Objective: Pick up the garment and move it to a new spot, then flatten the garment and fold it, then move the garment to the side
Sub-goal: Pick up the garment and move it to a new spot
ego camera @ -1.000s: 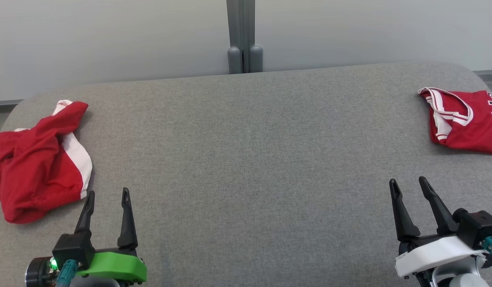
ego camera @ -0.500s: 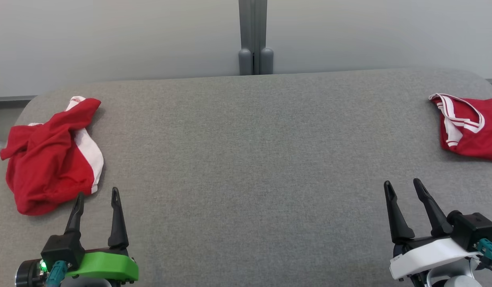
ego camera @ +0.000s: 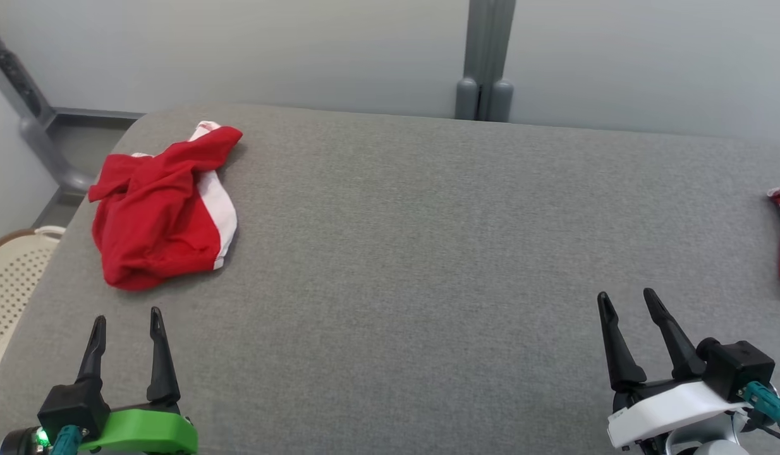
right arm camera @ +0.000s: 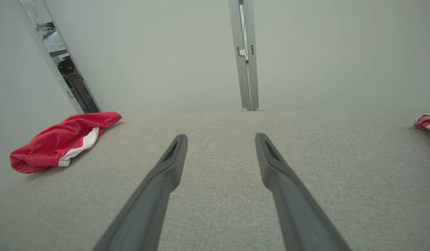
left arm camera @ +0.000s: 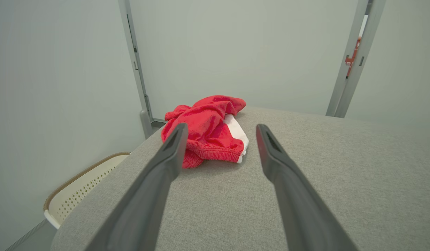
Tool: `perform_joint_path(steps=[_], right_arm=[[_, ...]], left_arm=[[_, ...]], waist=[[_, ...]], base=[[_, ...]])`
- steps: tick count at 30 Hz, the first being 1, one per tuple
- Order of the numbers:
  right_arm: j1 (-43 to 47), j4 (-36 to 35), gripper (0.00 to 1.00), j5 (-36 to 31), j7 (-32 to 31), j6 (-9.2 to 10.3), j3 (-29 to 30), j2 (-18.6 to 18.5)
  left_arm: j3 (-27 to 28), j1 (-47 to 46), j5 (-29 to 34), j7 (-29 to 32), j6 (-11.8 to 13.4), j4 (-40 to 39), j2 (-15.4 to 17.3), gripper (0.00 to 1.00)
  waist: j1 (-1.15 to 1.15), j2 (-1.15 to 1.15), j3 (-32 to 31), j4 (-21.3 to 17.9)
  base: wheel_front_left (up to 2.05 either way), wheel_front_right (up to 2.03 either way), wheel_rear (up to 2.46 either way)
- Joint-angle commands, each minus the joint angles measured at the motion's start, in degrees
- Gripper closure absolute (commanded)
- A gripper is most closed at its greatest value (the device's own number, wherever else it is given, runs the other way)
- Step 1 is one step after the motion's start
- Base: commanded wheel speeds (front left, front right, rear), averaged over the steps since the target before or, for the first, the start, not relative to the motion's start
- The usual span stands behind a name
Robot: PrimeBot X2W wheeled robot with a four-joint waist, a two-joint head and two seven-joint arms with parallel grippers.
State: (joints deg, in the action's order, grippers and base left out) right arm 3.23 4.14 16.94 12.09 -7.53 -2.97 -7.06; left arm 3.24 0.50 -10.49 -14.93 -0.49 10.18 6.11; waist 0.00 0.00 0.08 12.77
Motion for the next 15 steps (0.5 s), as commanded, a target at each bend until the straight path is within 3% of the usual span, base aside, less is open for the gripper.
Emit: perform_joint_path(steps=[1,15], right_arm=[[0.0,0.2,0.00,-0.1,0.3,0.09,-0.1,0.1],[-0.4,0.8,0.00,-0.7,0.4,0.09,-0.6,0.6]], left_arm=[[0.2,0.7,-0.2,0.0,0.2,-0.2,0.4,0.00],[0.7,2.5,-1.4,0.4,0.9,-1.3,1.2,0.00]], waist=[[0.00,0.00,0.1,4.0],[0.00,0.00,0.6,14.6]], base=[[0.00,0.00,0.00],[0.00,0.00,0.00]])
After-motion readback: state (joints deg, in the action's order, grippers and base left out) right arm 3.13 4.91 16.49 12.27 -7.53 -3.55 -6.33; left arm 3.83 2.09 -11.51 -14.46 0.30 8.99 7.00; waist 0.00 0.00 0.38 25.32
